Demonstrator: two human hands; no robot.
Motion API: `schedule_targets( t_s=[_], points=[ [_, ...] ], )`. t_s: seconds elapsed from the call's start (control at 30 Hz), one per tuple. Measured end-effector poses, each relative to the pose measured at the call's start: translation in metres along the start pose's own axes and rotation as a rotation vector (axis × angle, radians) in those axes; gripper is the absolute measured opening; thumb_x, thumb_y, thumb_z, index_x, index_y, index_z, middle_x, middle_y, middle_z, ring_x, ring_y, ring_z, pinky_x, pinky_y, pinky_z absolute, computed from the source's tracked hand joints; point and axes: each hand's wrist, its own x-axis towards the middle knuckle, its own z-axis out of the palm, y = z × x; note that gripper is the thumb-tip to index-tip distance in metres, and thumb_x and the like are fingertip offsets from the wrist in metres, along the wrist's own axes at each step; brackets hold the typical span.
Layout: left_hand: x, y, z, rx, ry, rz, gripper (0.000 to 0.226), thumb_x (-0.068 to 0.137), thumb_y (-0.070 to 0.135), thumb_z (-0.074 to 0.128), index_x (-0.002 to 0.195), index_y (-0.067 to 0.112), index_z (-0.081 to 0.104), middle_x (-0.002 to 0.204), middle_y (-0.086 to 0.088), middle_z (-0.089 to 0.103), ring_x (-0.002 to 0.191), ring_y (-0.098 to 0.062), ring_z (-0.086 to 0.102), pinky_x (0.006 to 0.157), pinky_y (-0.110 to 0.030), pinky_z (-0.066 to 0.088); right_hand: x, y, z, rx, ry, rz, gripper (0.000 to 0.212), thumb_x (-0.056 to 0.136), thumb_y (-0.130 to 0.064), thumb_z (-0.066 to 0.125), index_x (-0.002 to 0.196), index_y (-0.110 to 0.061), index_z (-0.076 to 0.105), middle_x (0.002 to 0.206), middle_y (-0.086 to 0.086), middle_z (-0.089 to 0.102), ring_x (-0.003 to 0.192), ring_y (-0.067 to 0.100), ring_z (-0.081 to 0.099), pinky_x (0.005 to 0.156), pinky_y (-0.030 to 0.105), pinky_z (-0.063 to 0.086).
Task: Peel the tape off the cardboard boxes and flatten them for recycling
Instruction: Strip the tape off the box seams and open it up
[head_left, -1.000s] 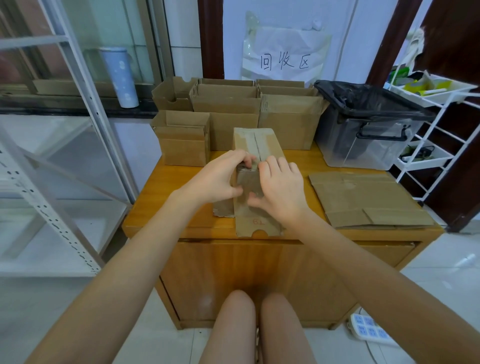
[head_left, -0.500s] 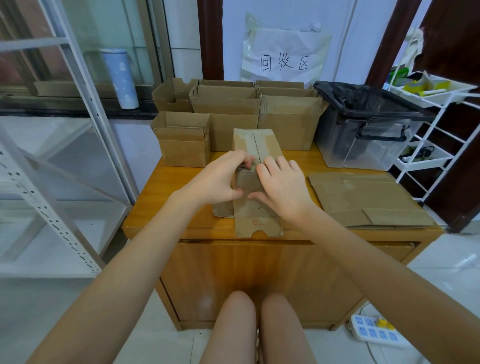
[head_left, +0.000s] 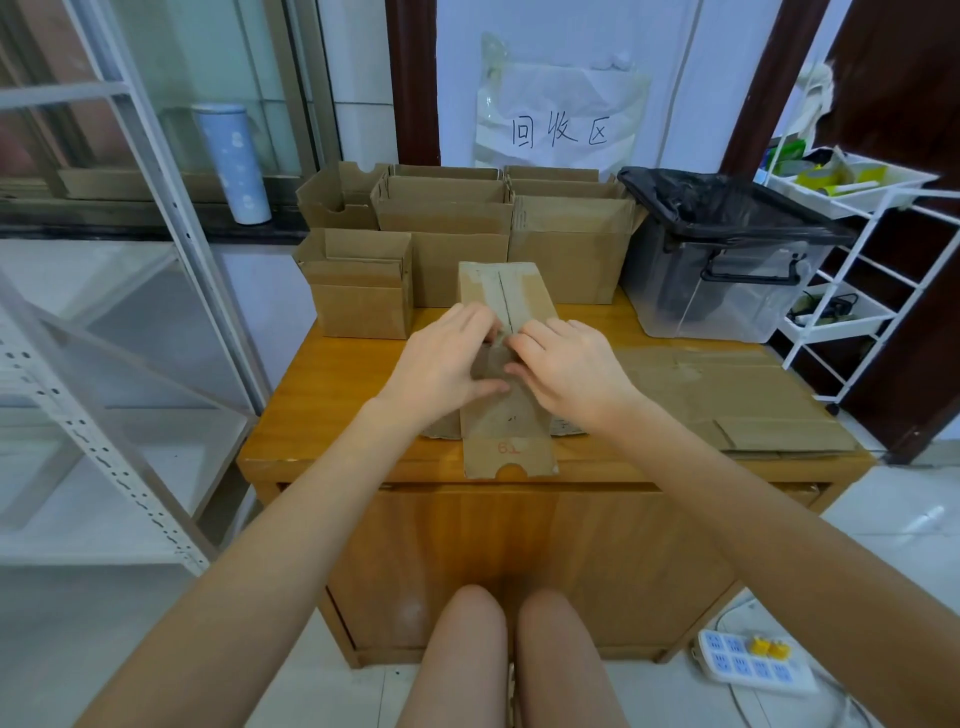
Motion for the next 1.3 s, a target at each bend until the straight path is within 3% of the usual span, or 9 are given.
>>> schedule_targets(
  t_s=[0.1, 0.23, 0.33, 0.47, 0.63, 0.73, 0.83, 0.93, 1.3],
  points=[
    [0.002, 0.003, 0.000, 0.020, 0.034, 0.001, 0.047, 0.079, 0.046, 0.071, 0.110, 0.017, 0.050, 0.108, 0.002, 0.054, 0.095, -0.010, 0.049, 0.069, -0.020, 0.037, -0.001, 0.009, -0.014, 0.129, -0.113, 0.020, 0.044, 0.092, -0.041, 0.044, 0.106, -0.007, 0.068, 0.089, 0.006, 0.068, 0.074, 0.022, 0.064, 0.060, 0.027, 0.048],
    [0.004, 0.002, -0.002, 0.035, 0.031, -0.005, 0.048, 0.077, 0.049, 0.071, 0.107, 0.017, 0.051, 0.105, 0.003, 0.056, 0.096, -0.013, 0.052, 0.071, -0.024, 0.042, -0.013, 0.022, -0.015, 0.234, -0.271, 0.102, 0.073, 0.077, -0.045, 0.072, 0.134, -0.006, 0.049, 0.126, 0.009, 0.057, 0.110, 0.024, 0.057, 0.087, 0.034, 0.050],
    [0.006, 0.004, -0.003, 0.062, 0.031, 0.030, 0.047, 0.080, 0.049, 0.069, 0.109, 0.015, 0.051, 0.108, 0.000, 0.059, 0.098, -0.014, 0.053, 0.072, -0.025, 0.042, -0.024, 0.023, -0.010, 0.287, -0.237, 0.179, 0.075, 0.073, -0.035, 0.080, 0.133, -0.003, 0.049, 0.140, 0.013, 0.045, 0.126, 0.025, 0.045, 0.098, 0.035, 0.045],
    [0.010, 0.005, -0.006, 0.076, 0.052, 0.103, 0.041, 0.088, 0.043, 0.062, 0.113, 0.014, 0.049, 0.115, -0.004, 0.062, 0.101, -0.018, 0.057, 0.074, -0.025, 0.044, -0.028, 0.019, -0.004, 0.167, -0.152, 0.201, 0.070, 0.069, -0.036, 0.082, 0.127, -0.006, 0.056, 0.129, 0.012, 0.056, 0.120, 0.029, 0.051, 0.098, 0.043, 0.047],
    [0.011, -0.003, -0.010, 0.155, 0.027, 0.184, 0.045, 0.093, 0.039, 0.055, 0.130, 0.013, 0.053, 0.121, -0.005, 0.061, 0.111, -0.020, 0.057, 0.081, -0.030, 0.049, -0.038, 0.025, -0.001, 0.508, -0.107, 0.591, 0.063, 0.075, -0.032, 0.079, 0.129, -0.012, 0.054, 0.124, 0.000, 0.058, 0.110, 0.011, 0.055, 0.097, 0.035, 0.049],
    [0.009, -0.009, -0.011, 0.167, 0.056, 0.261, 0.029, 0.090, 0.028, 0.062, 0.111, 0.009, 0.068, 0.095, -0.009, 0.068, 0.086, -0.026, 0.065, 0.063, -0.032, 0.053, -0.047, 0.019, 0.006, 0.593, -0.078, 0.563, 0.028, 0.082, -0.027, 0.072, 0.103, -0.009, 0.069, 0.100, 0.001, 0.068, 0.092, 0.010, 0.063, 0.085, 0.037, 0.055],
    [0.011, -0.012, -0.011, 0.156, 0.117, 0.301, 0.026, 0.092, 0.026, 0.054, 0.093, 0.008, 0.072, 0.079, -0.008, 0.067, 0.069, -0.027, 0.065, 0.052, -0.030, 0.052, -0.043, 0.012, 0.006, 0.785, -0.064, 0.729, 0.040, 0.078, -0.027, 0.075, 0.114, -0.011, 0.065, 0.102, -0.005, 0.067, 0.091, 0.001, 0.062, 0.083, 0.019, 0.054],
    [0.017, -0.008, -0.010, 0.188, 0.078, 0.300, 0.017, 0.091, 0.020, 0.060, 0.090, 0.007, 0.070, 0.077, -0.010, 0.067, 0.067, -0.028, 0.064, 0.052, -0.030, 0.051, -0.038, 0.010, 0.004, 0.852, -0.046, 0.784, 0.049, 0.081, -0.029, 0.072, 0.126, -0.016, 0.058, 0.116, -0.006, 0.062, 0.103, 0.004, 0.059, 0.083, 0.018, 0.053],
    [0.018, 0.004, -0.011, 0.192, 0.032, 0.280, 0.052, 0.085, 0.055, 0.036, 0.095, 0.014, 0.068, 0.082, -0.001, 0.063, 0.075, -0.019, 0.060, 0.052, -0.022, 0.034, -0.027, -0.005, -0.005, 0.789, 0.082, 0.970, 0.031, 0.086, -0.017, 0.070, 0.115, -0.008, 0.068, 0.106, 0.000, 0.071, 0.089, 0.004, 0.062, 0.084, 0.016, 0.051]
  ],
)
